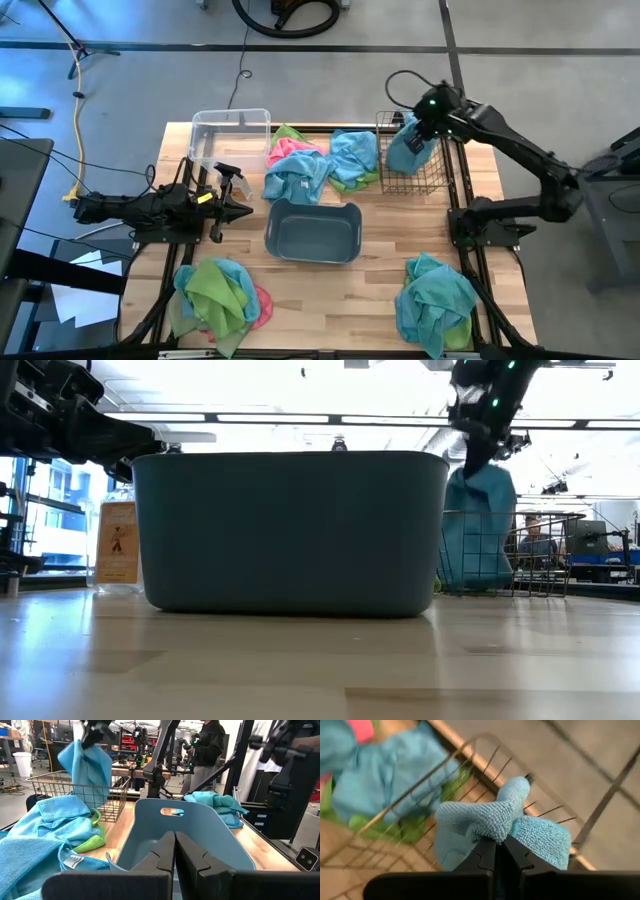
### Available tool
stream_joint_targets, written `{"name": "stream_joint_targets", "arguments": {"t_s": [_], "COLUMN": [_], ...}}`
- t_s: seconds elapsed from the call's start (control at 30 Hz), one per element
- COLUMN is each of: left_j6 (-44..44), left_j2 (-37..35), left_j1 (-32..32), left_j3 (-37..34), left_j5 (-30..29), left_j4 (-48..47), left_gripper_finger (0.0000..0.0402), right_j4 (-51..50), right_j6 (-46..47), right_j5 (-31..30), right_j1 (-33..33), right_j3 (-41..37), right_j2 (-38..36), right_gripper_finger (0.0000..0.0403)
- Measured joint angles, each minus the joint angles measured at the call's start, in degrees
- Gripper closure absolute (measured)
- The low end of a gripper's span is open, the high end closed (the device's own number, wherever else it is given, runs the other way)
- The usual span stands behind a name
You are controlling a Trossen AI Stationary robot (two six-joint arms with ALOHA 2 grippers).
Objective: Sort microfiber towel by color & place in baskets
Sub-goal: Put the blue microfiber cloth into the gold wire basket
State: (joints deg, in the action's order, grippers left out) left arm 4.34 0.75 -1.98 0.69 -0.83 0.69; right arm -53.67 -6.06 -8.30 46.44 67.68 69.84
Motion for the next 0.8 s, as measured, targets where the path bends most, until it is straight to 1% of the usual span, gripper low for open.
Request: {"name": "stream_joint_targets", "arguments": {"t_s": [0.13, 0.3, 0.43, 0.53, 0.8], "left_j6": [0.0, 0.0, 0.0, 0.0, 0.0], "left_j2": [-0.01, -0.01, 0.0, -0.01, 0.01], "left_j1": [0.02, 0.02, 0.01, 0.02, 0.0], "left_j3": [0.0, 0.0, 0.0, 0.0, 0.0], "left_j5": [-0.01, -0.01, 0.0, -0.01, 0.01], "left_j4": [-0.01, 0.0, 0.0, -0.02, 0.0], "left_gripper_finger": [0.0401, 0.0401, 0.0401, 0.0401, 0.0401], "right_j4": [-1.57, -1.62, -2.8, -3.21, -3.52], "right_j6": [-3.55, -9.01, -12.94, -15.43, -16.07], "right_j5": [1.74, 7.36, 9.96, 10.48, 10.32], "right_j1": [2.12, 4.03, 4.28, 4.23, 4.17], "right_j3": [0.0, -0.01, 0.0, -0.02, -0.02], "right_j2": [6.05, 12.49, 17.11, 20.08, 25.17], "right_gripper_finger": [0.0403, 0.0403, 0.0403, 0.0403, 0.0403]}}
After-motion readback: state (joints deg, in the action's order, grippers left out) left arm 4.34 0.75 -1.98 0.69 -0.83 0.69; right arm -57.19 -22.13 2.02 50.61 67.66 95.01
